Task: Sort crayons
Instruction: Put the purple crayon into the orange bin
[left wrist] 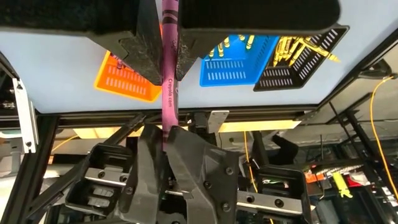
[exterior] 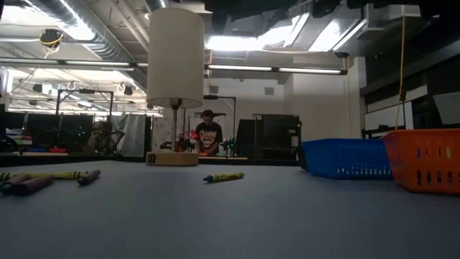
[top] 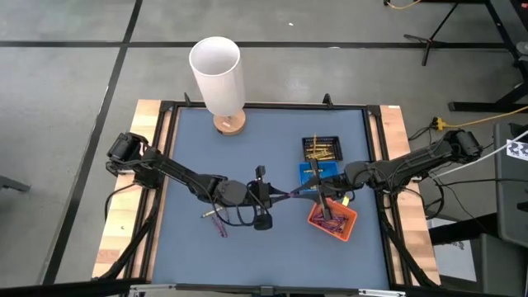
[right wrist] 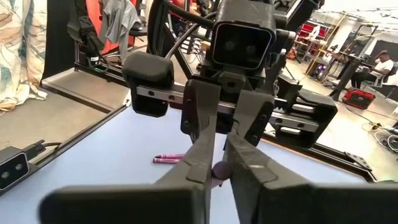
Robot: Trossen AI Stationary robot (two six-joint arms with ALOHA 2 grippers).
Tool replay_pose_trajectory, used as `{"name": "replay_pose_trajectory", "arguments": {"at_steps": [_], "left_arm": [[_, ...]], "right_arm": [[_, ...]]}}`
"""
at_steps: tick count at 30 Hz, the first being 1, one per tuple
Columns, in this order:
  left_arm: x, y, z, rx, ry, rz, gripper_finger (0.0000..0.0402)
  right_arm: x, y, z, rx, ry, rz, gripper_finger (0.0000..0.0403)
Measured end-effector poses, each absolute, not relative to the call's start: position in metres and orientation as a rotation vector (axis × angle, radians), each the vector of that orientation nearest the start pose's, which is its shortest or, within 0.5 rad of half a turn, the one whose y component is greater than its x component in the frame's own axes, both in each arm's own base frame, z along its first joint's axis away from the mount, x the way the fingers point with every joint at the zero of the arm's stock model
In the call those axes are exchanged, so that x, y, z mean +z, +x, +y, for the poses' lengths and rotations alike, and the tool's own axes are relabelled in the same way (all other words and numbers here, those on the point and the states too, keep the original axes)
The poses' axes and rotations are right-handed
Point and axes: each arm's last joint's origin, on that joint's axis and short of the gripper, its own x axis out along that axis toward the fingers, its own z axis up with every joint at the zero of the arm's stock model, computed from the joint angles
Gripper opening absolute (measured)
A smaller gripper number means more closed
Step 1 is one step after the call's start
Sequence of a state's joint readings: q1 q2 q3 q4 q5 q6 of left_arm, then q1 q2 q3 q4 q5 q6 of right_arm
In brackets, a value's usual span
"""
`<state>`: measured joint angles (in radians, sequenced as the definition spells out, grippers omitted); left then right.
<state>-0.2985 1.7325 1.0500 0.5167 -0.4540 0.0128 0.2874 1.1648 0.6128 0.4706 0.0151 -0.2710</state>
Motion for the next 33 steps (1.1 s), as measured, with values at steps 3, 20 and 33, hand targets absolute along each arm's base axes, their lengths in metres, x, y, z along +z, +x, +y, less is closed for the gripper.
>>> {"name": "replay_pose_trajectory", "arguments": {"at_steps": [3,20,33], "left_arm": [[0.241,0.370,-0.100,0.154,0.075,0.157,0.0010],[0.239,0.369,-0.100,0.158,0.074,0.169,0.0039],[0.224,0.365,-0.099,0.165,0.077,0.326,0.0135]], "right_arm": [[0.261,0.242,0.071,0.282,-0.281,0.043,0.0024],[0.260,0.242,0.070,0.256,-0.285,0.058,0.0016],[0.248,0.232,0.068,0.284,-0.244,0.390,0.0033]]}}
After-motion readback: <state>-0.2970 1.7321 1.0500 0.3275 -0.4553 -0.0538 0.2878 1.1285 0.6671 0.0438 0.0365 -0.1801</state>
